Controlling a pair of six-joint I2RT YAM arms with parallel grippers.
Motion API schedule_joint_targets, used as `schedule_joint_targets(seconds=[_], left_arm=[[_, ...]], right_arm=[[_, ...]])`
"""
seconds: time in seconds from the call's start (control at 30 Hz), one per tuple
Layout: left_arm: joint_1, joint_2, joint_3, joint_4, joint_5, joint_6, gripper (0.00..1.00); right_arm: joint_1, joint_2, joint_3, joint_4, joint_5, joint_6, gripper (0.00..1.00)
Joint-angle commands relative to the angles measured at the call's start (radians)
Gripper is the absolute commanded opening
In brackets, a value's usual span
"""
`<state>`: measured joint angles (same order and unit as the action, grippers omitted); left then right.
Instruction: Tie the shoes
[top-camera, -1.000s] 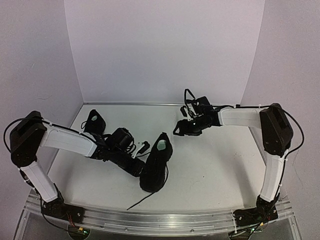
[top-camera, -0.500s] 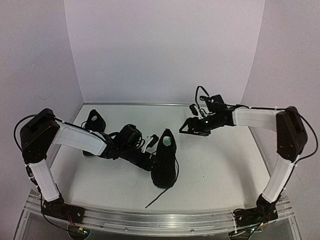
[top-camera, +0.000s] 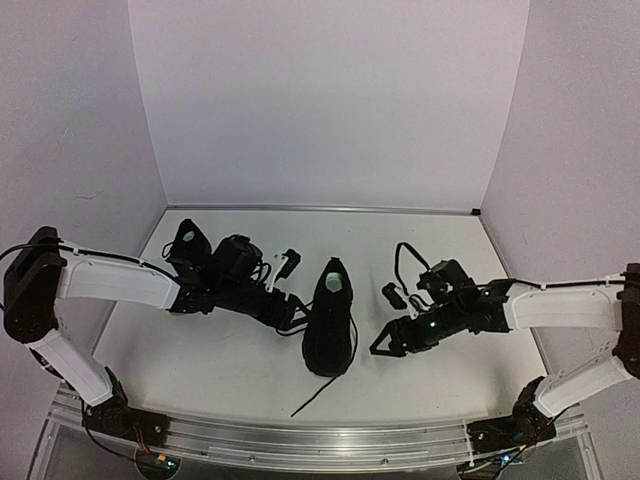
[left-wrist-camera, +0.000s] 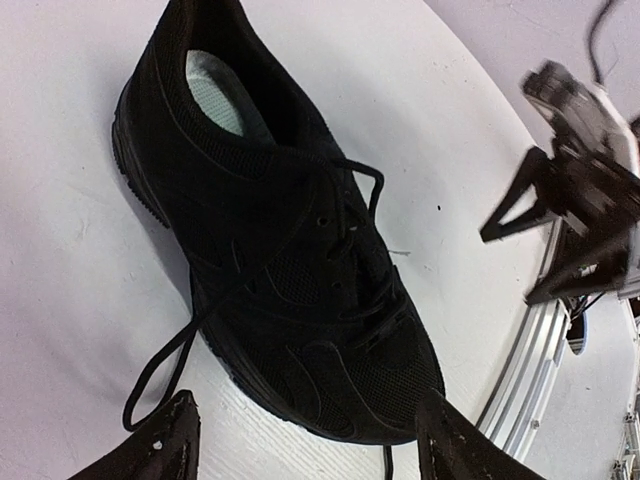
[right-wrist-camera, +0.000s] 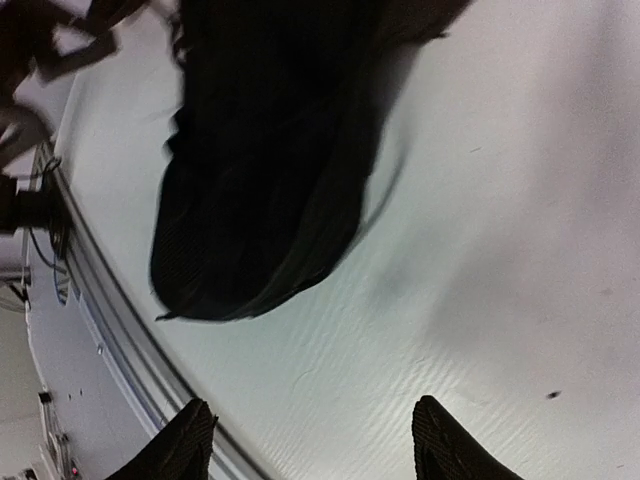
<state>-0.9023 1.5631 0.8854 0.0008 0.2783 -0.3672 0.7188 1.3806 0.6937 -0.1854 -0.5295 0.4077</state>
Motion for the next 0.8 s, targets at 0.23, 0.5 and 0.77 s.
schedule_joint_targets(seconds=[0.23,0.5,0.77], left_arm=[[-0.282,0.017,0.038,-0.372,-0.169,0.165,0.58],[-0.449,0.110,0.119,-0.465,-0.295,0.124,0.53],[-0.492,0.274,0.236,-0.506,-0.400,0.128,0.47]], right_arm=[[0.126,-0.131,-0.018,0.002,0.206,0.047,0.67],[0.123,-0.175,0.010,-0.025,0.289,0.070,0.70],[0.107,-0.265,0.009,-0.063,0.339,0.102,0.72]])
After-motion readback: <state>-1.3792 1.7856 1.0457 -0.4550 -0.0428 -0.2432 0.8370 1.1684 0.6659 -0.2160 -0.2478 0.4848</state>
